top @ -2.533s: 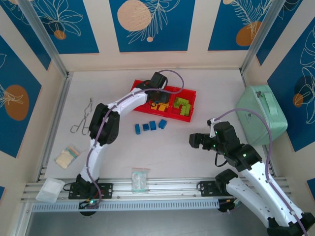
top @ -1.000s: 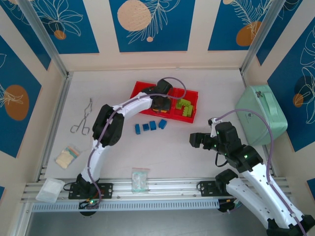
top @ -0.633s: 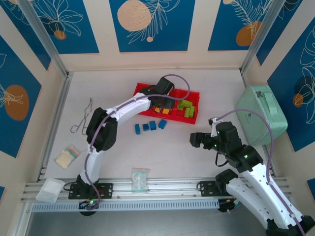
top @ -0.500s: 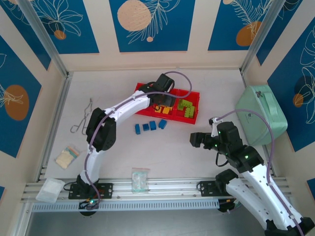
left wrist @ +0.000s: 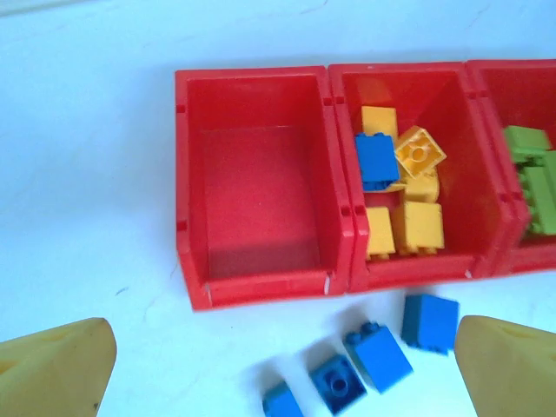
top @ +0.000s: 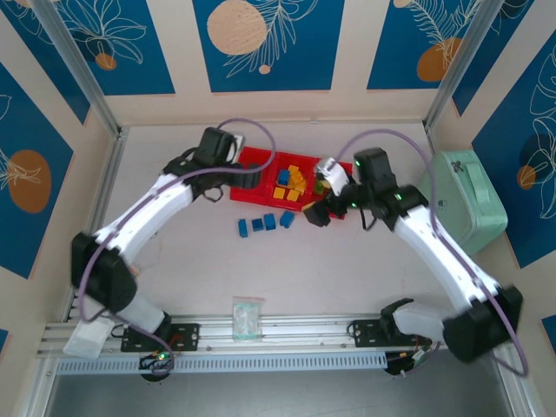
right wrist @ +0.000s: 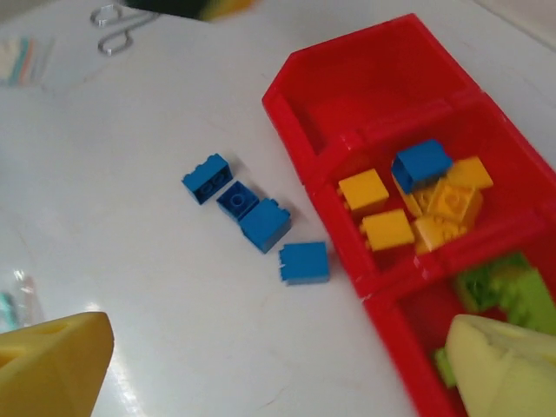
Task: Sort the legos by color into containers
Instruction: Pick up the lego from the container.
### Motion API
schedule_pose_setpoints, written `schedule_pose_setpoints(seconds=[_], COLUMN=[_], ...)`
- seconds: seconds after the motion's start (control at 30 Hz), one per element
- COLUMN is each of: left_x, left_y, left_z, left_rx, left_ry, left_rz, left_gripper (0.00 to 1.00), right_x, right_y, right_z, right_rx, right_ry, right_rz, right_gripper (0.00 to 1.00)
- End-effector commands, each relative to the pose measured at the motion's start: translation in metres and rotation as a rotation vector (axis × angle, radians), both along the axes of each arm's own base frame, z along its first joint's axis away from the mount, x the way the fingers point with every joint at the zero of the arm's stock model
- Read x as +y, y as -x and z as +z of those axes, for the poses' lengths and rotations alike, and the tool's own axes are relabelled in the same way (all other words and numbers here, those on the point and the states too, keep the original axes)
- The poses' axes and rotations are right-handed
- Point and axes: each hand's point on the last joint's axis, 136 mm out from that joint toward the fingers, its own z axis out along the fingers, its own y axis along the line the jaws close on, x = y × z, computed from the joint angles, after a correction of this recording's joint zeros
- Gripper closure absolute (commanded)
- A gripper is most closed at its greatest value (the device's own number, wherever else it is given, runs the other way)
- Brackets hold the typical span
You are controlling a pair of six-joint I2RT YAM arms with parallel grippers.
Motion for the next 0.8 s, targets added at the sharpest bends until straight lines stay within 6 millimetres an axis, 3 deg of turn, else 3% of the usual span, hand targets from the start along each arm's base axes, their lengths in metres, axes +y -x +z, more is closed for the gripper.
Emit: schedule_pose_setpoints(seconds=[0.0,0.1,0.23,0.43,0.67,0.77], left_x=[0.024,0.061,0.092,0.098,0.102,0.096], left_y=[0.042,0.076,0.118,0.166,0.190,0.192], left_z=[0.000,0.006,0.021,0.031,0.003,0.007], left_rx=[0.023,-0.001,-0.100,-0.212,-0.171,-0.183], left_ry=[0.010,0.025,0.072,0.131,0.131,0.159], left_rz=[0.022,0.091,0.095,-0.027,-0.071,-0.100], left_gripper=[0.01,0.01,0.01,0.01,0.01,0.01], right_x=[0.018,0.029,0.042,0.051,0.056,0.057], right_y=[-0.022,-0.057,-0.092,-0.122,-0.160,-0.173], right_z=[0.005,-0.003,-0.042,-0.100,-0.123,-0.132], right_rx=[-0.141,-0.114,-0.111,-0.138,-0.139,-0.121], right_ry=[0.006,-0.028,0.052,0.162,0.193,0.189], right_rz=[0.264,0.296,0.342,0.430,0.439,0.431], right_gripper=[0.01,0.04,0.07,0.04,0.10,0.14])
